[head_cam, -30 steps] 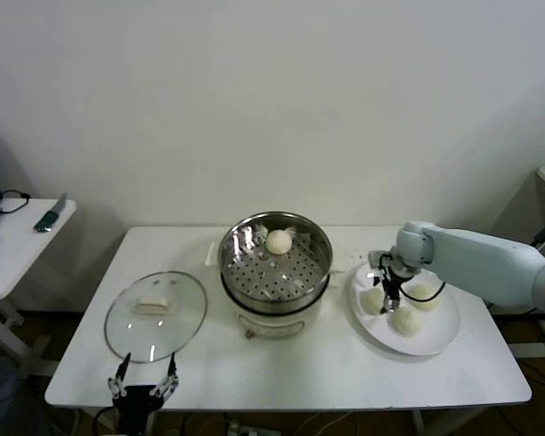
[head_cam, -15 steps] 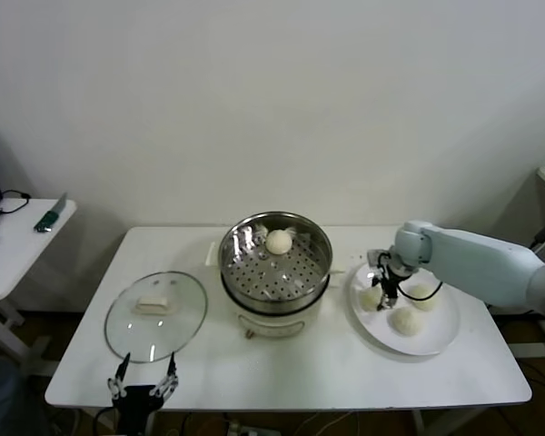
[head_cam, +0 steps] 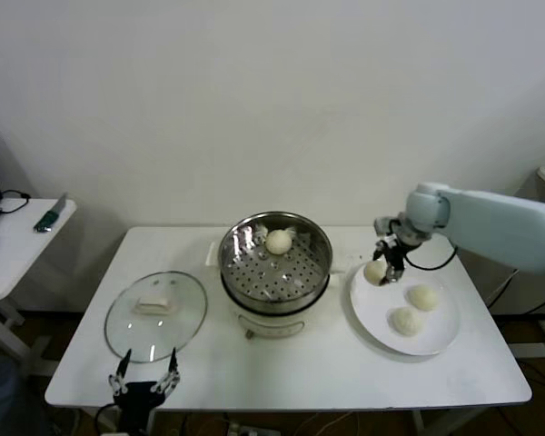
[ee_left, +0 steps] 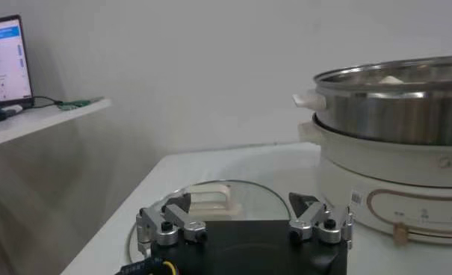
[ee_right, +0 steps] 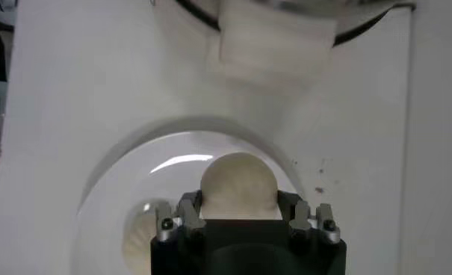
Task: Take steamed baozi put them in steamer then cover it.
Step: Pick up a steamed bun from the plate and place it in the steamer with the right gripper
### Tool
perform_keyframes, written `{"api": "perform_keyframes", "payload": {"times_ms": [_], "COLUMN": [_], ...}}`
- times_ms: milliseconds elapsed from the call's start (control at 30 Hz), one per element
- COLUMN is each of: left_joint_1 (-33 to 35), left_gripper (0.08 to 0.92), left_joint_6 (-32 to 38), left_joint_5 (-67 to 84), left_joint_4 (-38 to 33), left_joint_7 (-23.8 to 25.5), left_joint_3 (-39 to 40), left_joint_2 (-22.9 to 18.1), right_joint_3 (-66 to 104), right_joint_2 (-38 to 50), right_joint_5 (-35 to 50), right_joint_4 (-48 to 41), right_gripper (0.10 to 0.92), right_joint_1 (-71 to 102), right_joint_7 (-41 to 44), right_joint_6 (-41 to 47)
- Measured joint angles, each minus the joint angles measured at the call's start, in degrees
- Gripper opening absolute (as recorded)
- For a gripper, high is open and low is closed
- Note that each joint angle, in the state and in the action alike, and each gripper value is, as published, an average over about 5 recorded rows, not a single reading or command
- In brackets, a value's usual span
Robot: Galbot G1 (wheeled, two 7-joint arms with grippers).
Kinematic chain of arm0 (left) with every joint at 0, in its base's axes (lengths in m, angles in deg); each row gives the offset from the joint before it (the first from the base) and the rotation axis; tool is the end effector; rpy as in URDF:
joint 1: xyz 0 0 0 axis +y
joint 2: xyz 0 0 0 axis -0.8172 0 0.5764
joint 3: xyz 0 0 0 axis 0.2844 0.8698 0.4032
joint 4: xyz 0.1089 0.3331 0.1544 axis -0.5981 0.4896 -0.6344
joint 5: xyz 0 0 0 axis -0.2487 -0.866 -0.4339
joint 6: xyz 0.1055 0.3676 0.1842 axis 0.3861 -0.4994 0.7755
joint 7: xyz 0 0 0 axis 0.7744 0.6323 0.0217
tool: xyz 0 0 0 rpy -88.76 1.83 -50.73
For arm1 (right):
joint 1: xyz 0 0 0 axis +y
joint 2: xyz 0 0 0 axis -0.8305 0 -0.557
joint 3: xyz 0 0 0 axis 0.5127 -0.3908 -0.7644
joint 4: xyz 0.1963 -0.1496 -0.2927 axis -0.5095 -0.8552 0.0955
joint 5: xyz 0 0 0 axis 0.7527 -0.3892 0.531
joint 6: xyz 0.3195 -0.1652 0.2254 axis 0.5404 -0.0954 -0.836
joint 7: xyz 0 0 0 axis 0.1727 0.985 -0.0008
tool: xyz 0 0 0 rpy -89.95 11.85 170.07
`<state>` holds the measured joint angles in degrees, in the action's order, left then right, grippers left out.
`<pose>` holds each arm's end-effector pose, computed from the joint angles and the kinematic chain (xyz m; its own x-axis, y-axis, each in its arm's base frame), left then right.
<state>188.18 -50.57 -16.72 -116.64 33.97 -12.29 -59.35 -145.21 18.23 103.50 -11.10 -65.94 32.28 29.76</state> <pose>0.1482 0.0370 -0.3797 -0.9551 -0.1309 0.2658 -0.0999 0.9869 0.1269 0.6400 -0.0899 -0.1147 -0.1810 -0.1118 0.9771 -0.9785 -0.0792 -0.1903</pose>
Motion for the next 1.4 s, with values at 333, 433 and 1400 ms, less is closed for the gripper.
{"api": "perform_keyframes", "payload": {"times_ms": [333, 433, 1400], "left_joint_1": [-0.2, -0.1, 0.9], "left_gripper": [0.823, 0.823, 0.823], "left_joint_6": [-0.2, -0.2, 0.4], "left_joint_5": [0.7, 0.8, 1.1], "left_joint_4": [-1.1, -1.4, -2.4], "left_joint_7": [-0.1, -0.1, -0.4], "left_joint_3": [0.4, 0.4, -0.6], "left_joint_2": [0.4, 0.5, 0.2], "right_joint_3": [-4.9, -4.3, 1.4], "right_joint_2": [-6.1, -9.3, -34.9], "right_joint_5": [11.4, 14.4, 14.6], "right_joint_4": [6.2, 6.8, -9.5], "right_gripper": [0.671, 0.67, 0.67], "right_joint_1": [-16.1, -17.7, -0.7], "right_joint_7": [1.1, 0.4, -4.7], "right_joint_6": [1.2, 2.1, 4.9]}}
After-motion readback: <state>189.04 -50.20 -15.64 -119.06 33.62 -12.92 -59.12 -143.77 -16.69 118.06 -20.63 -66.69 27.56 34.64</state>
